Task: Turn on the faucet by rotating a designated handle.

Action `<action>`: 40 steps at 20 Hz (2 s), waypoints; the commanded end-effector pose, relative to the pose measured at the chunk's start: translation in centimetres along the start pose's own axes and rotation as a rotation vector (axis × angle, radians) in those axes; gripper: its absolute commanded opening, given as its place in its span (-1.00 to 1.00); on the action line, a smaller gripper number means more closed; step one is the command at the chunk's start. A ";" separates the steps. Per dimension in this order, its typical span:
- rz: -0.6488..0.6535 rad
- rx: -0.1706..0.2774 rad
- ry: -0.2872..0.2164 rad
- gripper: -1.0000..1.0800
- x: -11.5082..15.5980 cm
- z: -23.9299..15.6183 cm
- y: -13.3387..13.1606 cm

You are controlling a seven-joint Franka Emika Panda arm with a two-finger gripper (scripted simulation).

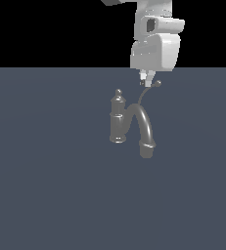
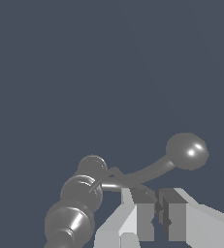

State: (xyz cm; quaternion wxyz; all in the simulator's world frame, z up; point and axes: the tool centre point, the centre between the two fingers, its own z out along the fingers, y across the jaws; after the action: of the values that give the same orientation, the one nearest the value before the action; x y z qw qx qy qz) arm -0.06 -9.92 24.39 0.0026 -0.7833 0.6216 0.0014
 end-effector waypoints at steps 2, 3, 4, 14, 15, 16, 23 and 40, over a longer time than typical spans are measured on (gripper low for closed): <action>0.028 -0.001 0.005 -1.00 2.5 0.1 -0.1; 0.029 -0.001 0.005 -1.00 2.7 0.1 -0.3; 0.030 -0.001 0.005 -1.00 3.0 0.1 -0.5; -0.008 0.001 -0.007 -1.00 2.0 0.0 -3.0; -0.007 0.001 -0.006 -1.00 2.1 0.0 -3.2; -0.006 0.001 -0.006 -1.00 2.2 0.0 -3.5; 0.004 0.000 -0.003 -1.00 2.8 0.1 -5.4; 0.026 -0.001 0.002 -1.00 4.2 0.2 -9.7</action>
State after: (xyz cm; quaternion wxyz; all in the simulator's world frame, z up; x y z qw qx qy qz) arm 9.75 -10.59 24.41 0.0021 -0.7799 0.6259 0.0057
